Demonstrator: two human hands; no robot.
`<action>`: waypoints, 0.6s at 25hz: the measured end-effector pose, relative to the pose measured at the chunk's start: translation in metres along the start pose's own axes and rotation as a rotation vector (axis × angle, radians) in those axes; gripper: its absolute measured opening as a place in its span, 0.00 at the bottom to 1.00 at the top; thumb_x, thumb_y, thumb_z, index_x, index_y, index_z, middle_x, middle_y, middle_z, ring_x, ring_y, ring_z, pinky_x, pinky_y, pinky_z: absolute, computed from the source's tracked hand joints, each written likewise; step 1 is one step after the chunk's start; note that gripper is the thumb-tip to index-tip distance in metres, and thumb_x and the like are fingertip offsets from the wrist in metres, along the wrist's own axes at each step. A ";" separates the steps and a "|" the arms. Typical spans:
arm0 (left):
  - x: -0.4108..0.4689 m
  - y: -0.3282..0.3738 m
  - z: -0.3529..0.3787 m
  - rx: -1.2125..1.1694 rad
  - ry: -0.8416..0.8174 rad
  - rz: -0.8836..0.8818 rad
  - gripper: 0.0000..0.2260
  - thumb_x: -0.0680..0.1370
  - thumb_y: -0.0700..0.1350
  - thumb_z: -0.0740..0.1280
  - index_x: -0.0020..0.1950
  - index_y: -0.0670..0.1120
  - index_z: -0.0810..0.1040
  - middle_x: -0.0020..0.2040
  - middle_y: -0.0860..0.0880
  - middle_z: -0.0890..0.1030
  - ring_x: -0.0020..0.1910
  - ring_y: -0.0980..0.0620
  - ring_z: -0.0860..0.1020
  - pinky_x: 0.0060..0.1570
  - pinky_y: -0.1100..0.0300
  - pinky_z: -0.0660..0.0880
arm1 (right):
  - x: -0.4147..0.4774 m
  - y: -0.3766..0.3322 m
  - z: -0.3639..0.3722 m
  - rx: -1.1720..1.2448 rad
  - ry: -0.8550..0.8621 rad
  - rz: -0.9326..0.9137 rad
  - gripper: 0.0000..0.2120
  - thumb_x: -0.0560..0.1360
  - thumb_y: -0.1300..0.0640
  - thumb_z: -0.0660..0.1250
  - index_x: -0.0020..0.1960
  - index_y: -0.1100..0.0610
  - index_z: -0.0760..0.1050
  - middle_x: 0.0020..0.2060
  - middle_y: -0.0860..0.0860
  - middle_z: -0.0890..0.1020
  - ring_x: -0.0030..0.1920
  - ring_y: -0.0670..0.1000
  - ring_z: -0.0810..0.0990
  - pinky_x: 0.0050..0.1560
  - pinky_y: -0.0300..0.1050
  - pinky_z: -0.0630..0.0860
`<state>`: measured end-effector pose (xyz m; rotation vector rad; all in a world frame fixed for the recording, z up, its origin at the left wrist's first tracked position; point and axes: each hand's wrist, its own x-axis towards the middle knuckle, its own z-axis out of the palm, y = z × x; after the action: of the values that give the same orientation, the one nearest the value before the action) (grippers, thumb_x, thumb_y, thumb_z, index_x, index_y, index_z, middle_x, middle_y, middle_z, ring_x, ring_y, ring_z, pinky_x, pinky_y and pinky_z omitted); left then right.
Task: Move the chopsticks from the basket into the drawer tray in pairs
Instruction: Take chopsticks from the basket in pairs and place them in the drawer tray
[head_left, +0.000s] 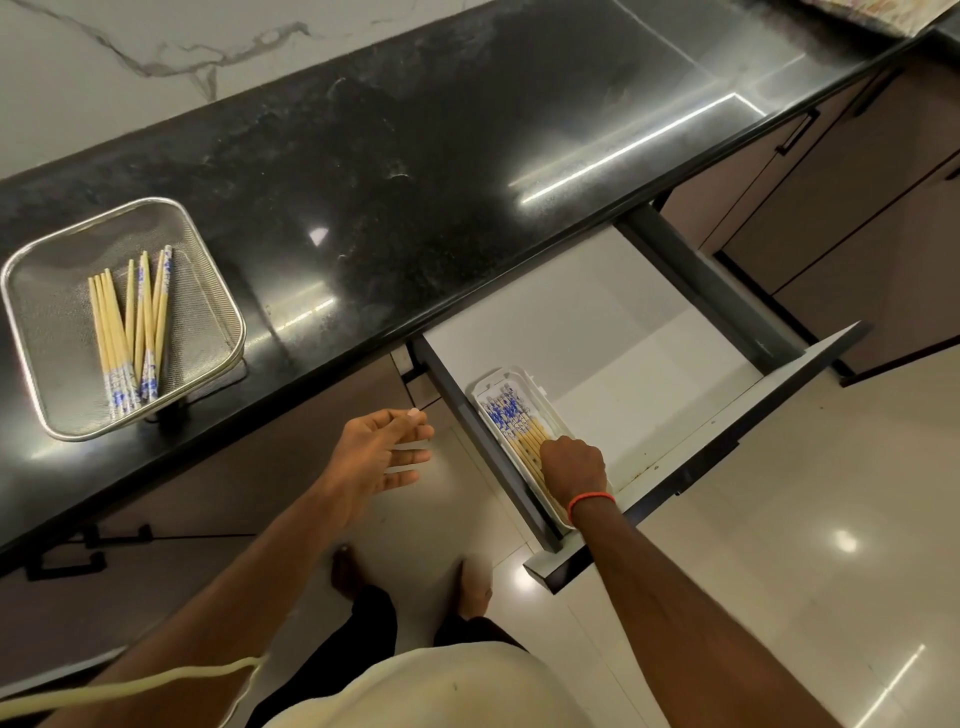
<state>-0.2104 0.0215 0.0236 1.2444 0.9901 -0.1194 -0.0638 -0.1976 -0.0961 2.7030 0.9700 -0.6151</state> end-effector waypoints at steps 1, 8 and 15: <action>-0.001 0.000 0.000 0.000 0.002 0.004 0.11 0.81 0.51 0.68 0.58 0.46 0.83 0.54 0.47 0.87 0.52 0.45 0.86 0.45 0.53 0.82 | -0.001 0.001 0.000 -0.008 0.007 -0.005 0.09 0.80 0.63 0.60 0.55 0.59 0.78 0.48 0.56 0.83 0.47 0.58 0.83 0.46 0.51 0.78; -0.009 0.000 0.000 -0.004 0.010 0.029 0.13 0.81 0.51 0.67 0.60 0.44 0.82 0.55 0.46 0.87 0.54 0.44 0.85 0.47 0.52 0.83 | -0.002 -0.001 0.001 0.080 -0.004 0.008 0.10 0.79 0.60 0.61 0.57 0.58 0.78 0.49 0.55 0.83 0.48 0.57 0.83 0.49 0.51 0.80; -0.012 -0.003 -0.006 0.013 0.011 0.053 0.12 0.81 0.52 0.68 0.59 0.46 0.83 0.53 0.48 0.87 0.52 0.46 0.86 0.43 0.55 0.82 | -0.011 -0.006 -0.005 0.139 0.029 0.022 0.12 0.79 0.55 0.62 0.58 0.57 0.79 0.49 0.56 0.83 0.47 0.57 0.82 0.49 0.51 0.80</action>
<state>-0.2228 0.0207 0.0297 1.2834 0.9661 -0.0779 -0.0740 -0.1979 -0.0871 2.8474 0.9362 -0.6645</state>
